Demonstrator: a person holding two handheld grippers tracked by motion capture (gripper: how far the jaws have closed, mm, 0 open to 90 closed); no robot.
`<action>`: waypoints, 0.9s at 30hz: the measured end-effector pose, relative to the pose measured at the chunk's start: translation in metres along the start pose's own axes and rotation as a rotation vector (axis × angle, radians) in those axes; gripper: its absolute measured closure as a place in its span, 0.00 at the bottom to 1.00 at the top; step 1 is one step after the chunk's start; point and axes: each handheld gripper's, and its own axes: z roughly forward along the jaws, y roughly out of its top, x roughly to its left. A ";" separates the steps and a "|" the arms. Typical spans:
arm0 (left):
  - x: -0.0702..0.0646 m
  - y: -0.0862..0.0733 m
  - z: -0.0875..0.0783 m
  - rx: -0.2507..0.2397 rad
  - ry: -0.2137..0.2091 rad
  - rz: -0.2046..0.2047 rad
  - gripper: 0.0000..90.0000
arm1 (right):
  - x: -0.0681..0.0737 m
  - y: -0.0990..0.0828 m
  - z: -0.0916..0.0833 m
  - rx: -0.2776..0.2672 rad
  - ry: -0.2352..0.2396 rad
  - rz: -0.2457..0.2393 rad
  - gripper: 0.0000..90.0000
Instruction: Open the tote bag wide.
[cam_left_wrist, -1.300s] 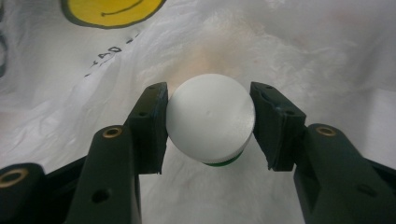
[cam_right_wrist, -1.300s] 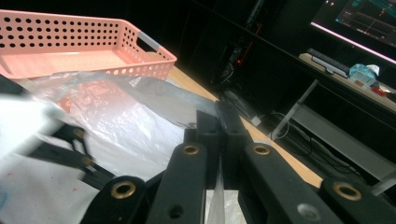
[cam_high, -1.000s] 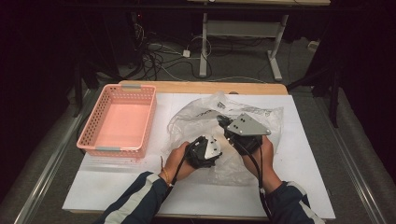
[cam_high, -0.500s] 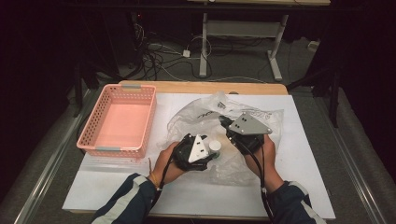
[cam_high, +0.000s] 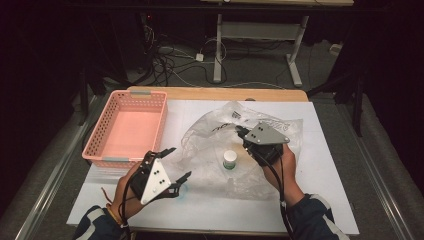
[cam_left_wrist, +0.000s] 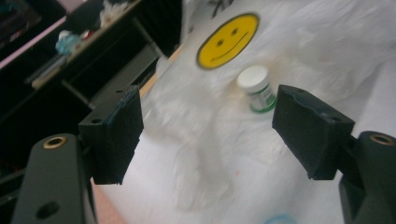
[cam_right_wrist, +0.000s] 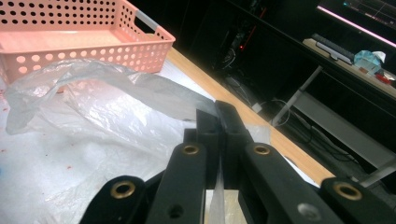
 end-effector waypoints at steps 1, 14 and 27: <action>0.004 -0.004 0.003 0.019 -0.007 -0.023 0.26 | 0.000 0.000 0.000 0.000 0.001 -0.002 1.00; -0.006 -0.014 0.056 0.152 -0.061 -0.083 0.26 | -0.011 -0.012 -0.004 0.019 -0.002 0.006 1.00; 0.001 -0.015 0.081 0.230 -0.165 -0.066 0.89 | -0.011 -0.017 -0.005 0.037 0.026 0.000 0.91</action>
